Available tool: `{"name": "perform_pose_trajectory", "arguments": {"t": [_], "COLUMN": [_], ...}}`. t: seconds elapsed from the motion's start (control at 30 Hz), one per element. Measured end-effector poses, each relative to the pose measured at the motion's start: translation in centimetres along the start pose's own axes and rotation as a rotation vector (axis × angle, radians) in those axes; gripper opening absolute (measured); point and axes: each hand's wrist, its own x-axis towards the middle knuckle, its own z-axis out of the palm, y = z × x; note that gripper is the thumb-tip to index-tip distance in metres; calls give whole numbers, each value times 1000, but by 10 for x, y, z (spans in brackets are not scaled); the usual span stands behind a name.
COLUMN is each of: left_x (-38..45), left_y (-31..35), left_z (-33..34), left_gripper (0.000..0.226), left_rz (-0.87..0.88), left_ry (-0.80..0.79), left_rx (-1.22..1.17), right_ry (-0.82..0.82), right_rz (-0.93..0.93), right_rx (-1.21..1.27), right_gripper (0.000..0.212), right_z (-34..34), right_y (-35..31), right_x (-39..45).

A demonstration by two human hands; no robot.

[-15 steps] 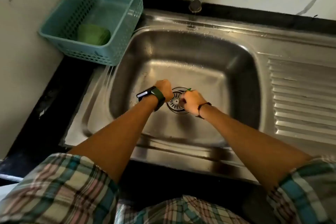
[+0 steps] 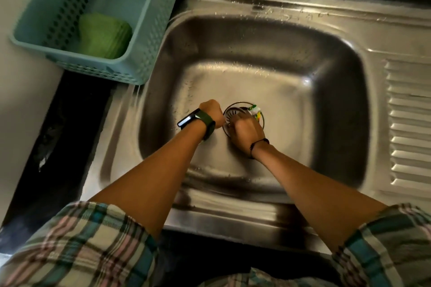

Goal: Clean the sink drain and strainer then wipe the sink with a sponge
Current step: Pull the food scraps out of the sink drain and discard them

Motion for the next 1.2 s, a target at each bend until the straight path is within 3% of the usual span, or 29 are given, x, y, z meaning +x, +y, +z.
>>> {"name": "perform_pose_trajectory", "arguments": {"t": [0.07, 0.13, 0.2, 0.3, 0.57, 0.77, 0.9, 1.07, 1.2], "left_x": [-5, -12, -20, -36, -102, -134, -144, -143, -132], "left_y": [3, 6, 10, 23, 116, 155, 157, 136, 102], "left_z": [-5, -14, -22, -28, 20, 49, 55, 47, 28], "left_gripper": [36, 46, 50, 46, 39, 45, 42, 42, 44], "left_rz": [33, 78, 129, 223, 535, 647, 672, 648, 541], "left_ry": [-39, -50, -45, -10, -86, -137, -120, -49, 2], "left_rx": [10, 0, -24, -90, -217, -170, -162, -130, -99], "right_ry": [45, 79, 94, 219, 742, 874, 818, 613, 357], "right_rz": [61, 236, 394, 498, 600, 747, 813, 843, 802], "right_rx": [93, 273, 641, 1131, 1394, 1390, 1305, 582, -14], "right_gripper": [17, 14, 12, 25, 30, 26, 22, 41, 28], "right_z": [-17, -42, -69, -117, -194, -198, -199, -200, -207], "right_y": [-1, -3, 0, 13, 84, 125, 144, 157, 142], "right_x": [-5, -12, -27, -65, -178, -217, -220, -215, -206]}}
